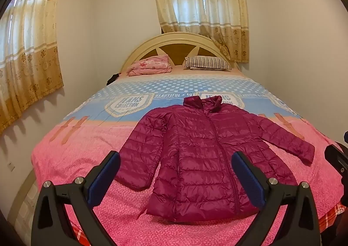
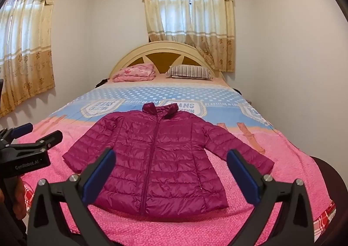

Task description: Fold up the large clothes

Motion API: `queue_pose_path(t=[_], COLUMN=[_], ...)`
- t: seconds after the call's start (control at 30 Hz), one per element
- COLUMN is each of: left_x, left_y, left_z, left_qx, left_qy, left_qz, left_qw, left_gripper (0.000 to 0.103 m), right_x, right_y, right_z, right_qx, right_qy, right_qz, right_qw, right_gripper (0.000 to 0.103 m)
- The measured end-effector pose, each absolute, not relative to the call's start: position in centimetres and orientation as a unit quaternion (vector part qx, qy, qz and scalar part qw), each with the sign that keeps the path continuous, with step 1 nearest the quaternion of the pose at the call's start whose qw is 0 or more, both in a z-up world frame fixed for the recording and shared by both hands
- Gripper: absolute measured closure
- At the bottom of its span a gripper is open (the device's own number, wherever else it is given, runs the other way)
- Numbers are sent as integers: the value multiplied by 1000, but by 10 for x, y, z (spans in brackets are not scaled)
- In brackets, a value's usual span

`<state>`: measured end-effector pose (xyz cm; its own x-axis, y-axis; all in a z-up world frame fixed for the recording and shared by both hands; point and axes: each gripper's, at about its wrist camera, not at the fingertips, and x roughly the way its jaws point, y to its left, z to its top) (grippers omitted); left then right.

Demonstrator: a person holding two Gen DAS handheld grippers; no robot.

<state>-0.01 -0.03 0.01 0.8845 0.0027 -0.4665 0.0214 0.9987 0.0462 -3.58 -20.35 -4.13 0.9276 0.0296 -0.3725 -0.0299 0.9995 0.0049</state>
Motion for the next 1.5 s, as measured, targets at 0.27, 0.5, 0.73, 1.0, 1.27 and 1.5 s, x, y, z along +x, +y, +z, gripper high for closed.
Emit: queue_pose_path(t=[0.27, 0.5, 0.73, 1.0, 1.27, 1.5], left_x=[0, 4, 1, 1, 1, 2], left_y=[-1, 4, 7, 6, 6, 6], left_z=[0, -3, 1, 0, 1, 1], left_qx=[21, 20, 20, 20, 20, 19], left_qy=[240, 239, 239, 238, 238, 238], left_qz=[-6, -4, -4, -3, -1, -1], left_qw=[970, 971, 971, 971, 971, 971], left_gripper=[1, 1, 1, 1, 1, 1], right_x=[-36, -35, -36, -34, -34, -34], right_y=[-202, -201, -200, -200, -199, -200], right_z=[-37, -39, -41, -40, -42, -42], right_qx=[-2, -3, -2, -2, -3, -2], right_qy=[195, 195, 198, 199, 202, 204], right_qz=[14, 16, 19, 18, 20, 19], right_qw=[981, 981, 980, 980, 979, 979], right_gripper=[0, 0, 0, 0, 0, 0])
